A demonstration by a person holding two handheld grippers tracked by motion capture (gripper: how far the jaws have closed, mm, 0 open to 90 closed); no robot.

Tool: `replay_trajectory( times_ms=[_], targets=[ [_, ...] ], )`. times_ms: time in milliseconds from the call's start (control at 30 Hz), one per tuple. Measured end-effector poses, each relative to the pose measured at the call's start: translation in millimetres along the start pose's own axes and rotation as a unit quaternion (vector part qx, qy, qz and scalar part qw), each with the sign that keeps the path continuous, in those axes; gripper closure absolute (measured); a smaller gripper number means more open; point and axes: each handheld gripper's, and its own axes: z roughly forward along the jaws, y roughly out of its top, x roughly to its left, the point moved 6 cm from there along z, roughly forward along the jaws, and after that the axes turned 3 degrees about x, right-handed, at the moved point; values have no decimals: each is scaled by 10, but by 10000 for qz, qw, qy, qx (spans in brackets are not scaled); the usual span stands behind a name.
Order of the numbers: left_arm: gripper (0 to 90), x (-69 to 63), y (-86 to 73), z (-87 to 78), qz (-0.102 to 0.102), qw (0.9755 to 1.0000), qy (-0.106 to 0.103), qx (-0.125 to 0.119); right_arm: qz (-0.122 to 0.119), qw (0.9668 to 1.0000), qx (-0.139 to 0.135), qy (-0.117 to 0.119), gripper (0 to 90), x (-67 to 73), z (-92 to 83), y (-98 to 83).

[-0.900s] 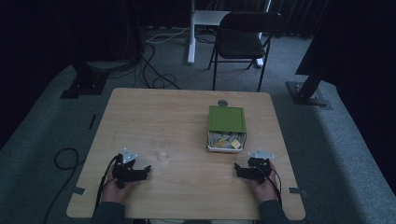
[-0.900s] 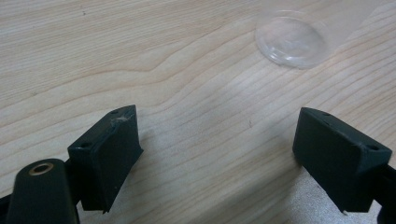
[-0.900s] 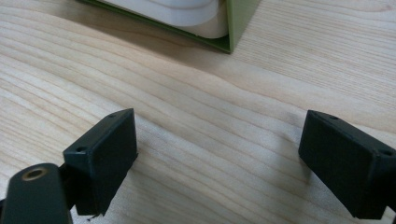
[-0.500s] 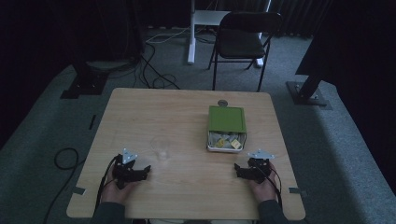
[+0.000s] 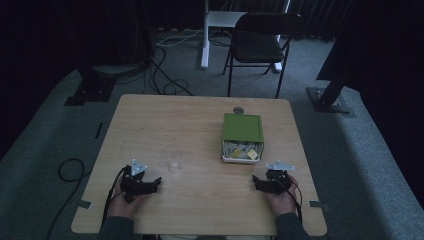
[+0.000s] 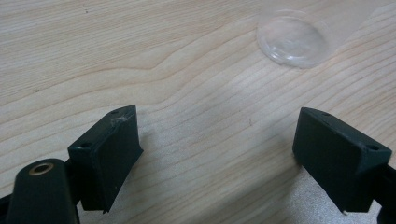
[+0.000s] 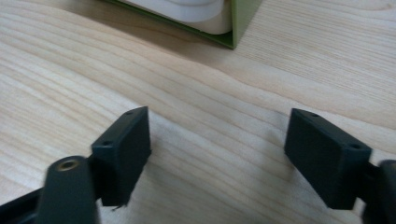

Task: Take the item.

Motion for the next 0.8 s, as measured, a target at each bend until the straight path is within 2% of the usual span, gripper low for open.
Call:
replay_trajectory(
  times_ms=[33,333,500,800],
  targets=[
    [157,-2,0,0,-11,10000,-4,-2,-52,9999,-123,28,274,25,-48,18],
    [157,-1,0,1,-5,10000,-1,-3,-121,9988,-421,225,370,97,-171,84],
    [158,-1,1,1,-6,10000,-2,-4,-206,9981,-519,250,391,136,-216,122],
    [157,0,0,1,-1,10000,-2,-3,-404,9957,-694,464,451,234,-301,194]
  ],
)
